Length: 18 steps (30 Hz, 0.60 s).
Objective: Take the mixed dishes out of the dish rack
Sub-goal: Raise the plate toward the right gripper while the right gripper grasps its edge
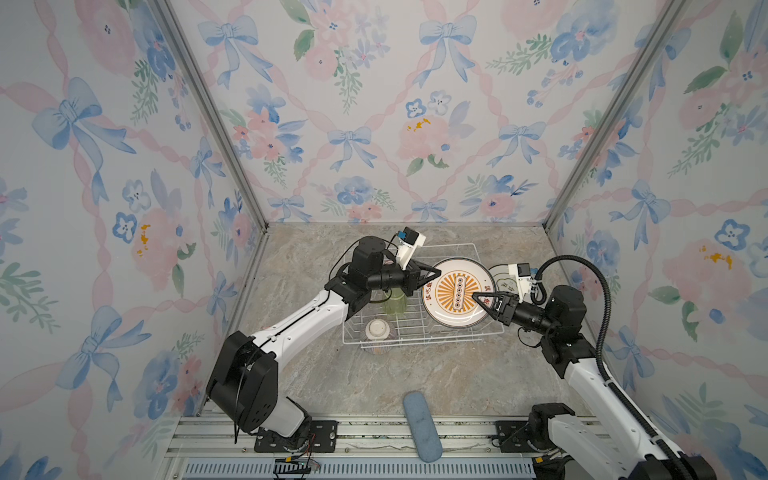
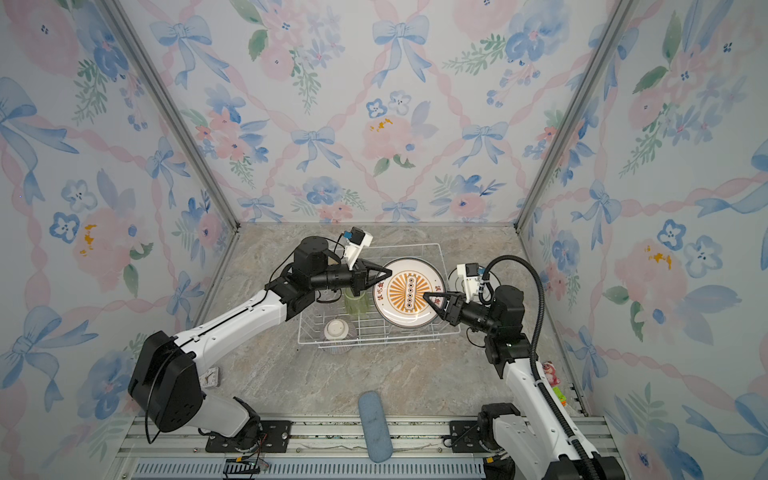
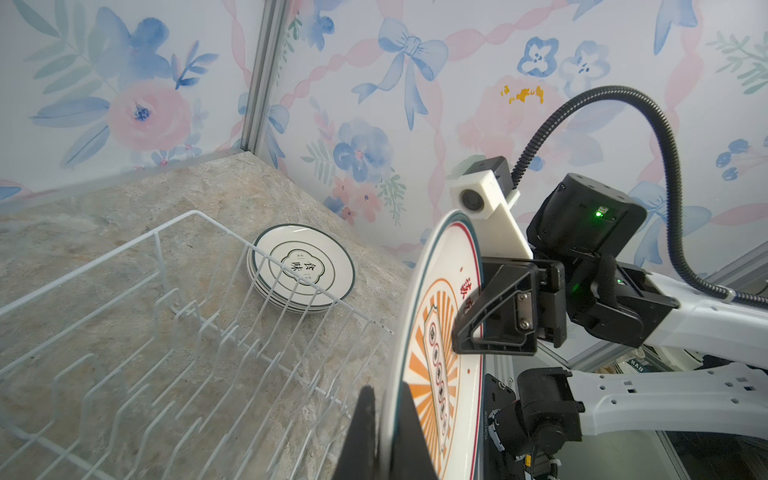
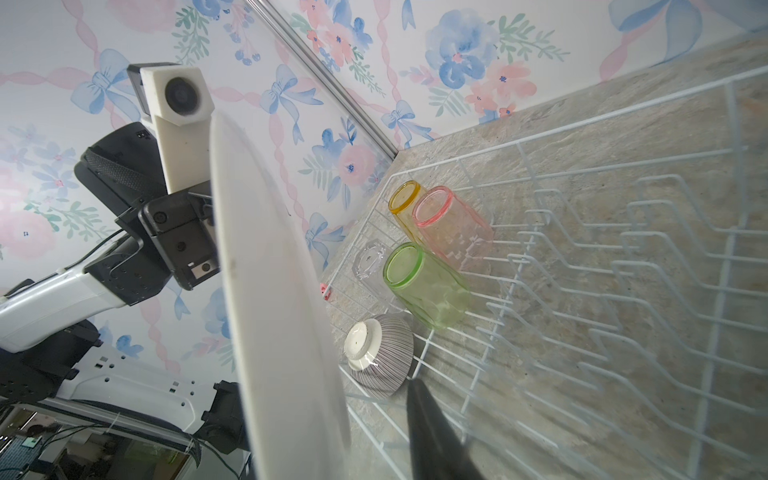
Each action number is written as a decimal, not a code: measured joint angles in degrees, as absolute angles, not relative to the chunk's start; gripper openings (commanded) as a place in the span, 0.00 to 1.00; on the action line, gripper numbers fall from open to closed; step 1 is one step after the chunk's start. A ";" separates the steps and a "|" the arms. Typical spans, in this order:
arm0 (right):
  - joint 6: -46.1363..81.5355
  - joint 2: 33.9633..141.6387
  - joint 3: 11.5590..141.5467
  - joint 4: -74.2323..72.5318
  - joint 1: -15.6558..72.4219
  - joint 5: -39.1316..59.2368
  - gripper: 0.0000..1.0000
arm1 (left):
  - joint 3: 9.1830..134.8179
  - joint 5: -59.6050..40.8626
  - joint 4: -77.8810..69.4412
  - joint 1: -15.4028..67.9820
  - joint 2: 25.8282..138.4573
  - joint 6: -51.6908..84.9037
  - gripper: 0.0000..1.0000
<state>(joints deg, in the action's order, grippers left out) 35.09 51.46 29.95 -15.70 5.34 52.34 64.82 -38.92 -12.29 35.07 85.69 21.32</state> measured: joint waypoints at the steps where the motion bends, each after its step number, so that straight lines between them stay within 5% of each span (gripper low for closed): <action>1: 35.00 51.59 29.95 -15.97 5.48 52.34 0.27 | 64.82 -38.94 -12.40 35.07 85.89 21.34 0.00; 15: 35.42 51.94 29.98 -17.26 6.17 52.93 0.06 | 64.82 -39.70 -12.82 34.74 87.61 22.63 0.00; 18: 35.42 52.12 29.98 -17.23 6.17 52.86 0.05 | 64.77 -39.51 -12.82 34.74 87.59 22.61 0.08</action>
<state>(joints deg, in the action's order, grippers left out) 35.42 52.12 29.98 -17.23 6.17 52.86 64.77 -39.51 -12.82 34.74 87.59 22.61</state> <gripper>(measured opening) 0.111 0.054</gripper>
